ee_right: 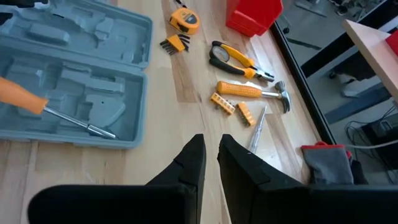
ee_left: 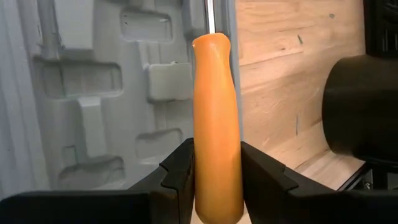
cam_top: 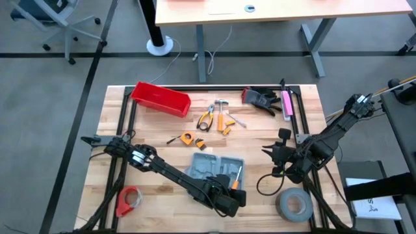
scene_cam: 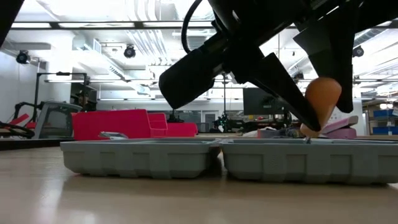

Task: Prefit tool cases
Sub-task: Put the yellow screwdriver into the prefit tool case, then put the transparent flathead screwdriver into the prefit tool case

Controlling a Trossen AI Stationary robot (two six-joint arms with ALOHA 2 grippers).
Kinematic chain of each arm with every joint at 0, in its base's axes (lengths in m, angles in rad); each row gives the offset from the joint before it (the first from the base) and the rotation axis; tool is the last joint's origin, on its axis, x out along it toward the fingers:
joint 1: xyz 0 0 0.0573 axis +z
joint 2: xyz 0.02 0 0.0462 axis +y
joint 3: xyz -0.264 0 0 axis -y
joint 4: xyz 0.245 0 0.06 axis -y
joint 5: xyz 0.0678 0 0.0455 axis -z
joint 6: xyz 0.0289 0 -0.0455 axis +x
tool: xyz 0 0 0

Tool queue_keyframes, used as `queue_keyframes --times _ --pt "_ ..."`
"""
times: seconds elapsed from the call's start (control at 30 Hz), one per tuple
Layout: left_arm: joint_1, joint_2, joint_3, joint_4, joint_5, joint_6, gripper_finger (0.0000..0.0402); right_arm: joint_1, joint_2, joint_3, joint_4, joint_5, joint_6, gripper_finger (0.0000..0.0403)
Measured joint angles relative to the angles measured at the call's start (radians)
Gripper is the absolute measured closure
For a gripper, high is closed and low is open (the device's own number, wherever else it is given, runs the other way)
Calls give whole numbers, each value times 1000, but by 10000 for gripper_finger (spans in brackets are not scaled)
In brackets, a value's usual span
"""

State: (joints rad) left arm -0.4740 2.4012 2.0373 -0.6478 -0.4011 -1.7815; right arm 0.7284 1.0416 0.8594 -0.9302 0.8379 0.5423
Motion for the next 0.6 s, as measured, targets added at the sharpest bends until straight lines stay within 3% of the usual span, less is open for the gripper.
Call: queue_keyframes --times 0.27,0.6 --pt "0 0 0 40 1 52 296 0 0 0 0 0 0 379" --pt "0 0 2 75 1 95 232 0 0 0 0 -1 -1 380"
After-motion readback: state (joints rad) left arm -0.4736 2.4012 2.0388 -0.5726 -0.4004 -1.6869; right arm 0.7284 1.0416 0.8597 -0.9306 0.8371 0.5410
